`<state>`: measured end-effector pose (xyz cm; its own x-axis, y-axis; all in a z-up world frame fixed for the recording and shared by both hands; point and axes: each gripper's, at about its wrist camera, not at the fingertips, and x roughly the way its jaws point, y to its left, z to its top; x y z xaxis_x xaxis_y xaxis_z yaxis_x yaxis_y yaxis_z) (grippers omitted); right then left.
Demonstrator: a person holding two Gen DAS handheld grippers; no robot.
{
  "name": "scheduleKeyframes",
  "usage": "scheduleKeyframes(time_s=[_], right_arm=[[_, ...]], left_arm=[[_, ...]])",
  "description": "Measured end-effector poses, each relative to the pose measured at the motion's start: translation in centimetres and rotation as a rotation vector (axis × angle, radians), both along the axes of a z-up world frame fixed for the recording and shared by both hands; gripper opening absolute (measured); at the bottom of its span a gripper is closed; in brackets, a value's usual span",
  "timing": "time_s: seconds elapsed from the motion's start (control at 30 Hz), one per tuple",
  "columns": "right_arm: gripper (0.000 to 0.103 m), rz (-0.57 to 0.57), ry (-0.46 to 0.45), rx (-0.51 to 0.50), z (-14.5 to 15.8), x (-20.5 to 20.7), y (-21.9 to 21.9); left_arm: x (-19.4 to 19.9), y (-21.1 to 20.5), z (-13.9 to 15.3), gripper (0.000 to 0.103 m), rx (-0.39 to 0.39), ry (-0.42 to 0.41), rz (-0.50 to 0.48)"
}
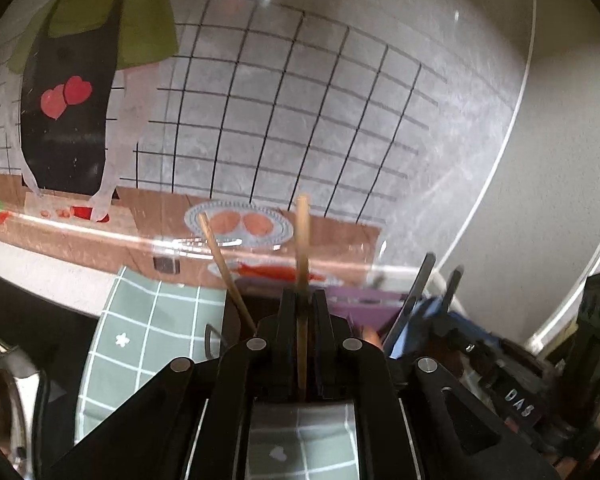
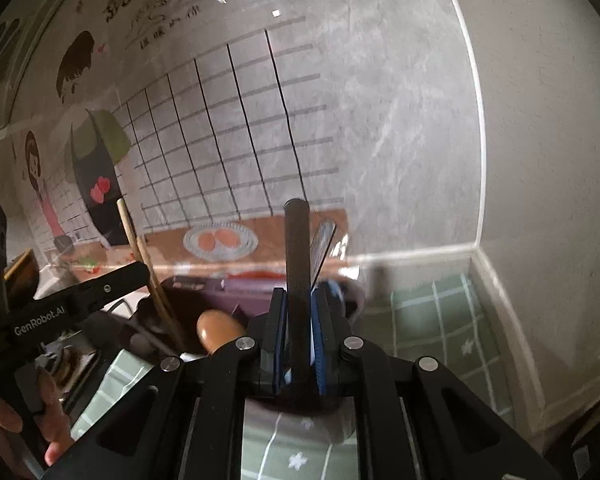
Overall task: Organize utensils
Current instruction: 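Insert the dark spoon with the right tool while the left tool inserts the chopstick, then open both tools and pull them back from the holder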
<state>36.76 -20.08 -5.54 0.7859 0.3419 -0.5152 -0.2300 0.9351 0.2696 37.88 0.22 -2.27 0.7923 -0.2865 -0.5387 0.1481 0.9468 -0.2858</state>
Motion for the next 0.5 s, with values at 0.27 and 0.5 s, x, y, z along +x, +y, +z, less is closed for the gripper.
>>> scheduleKeyframes(time_s=[0.27,0.5], right_arm=[[0.015,-0.023,0.027,-0.024,1.8,-3.4,-0.5],[0.018,-0.019,0.049,-0.063,4.2,-10.7,0.0]], left_arm=[[-4.0,0.5,1.7,0.036,0.014,0.033,0.007],[-13.2,1.3,4.0,0.060,0.090,-0.020,0.036]])
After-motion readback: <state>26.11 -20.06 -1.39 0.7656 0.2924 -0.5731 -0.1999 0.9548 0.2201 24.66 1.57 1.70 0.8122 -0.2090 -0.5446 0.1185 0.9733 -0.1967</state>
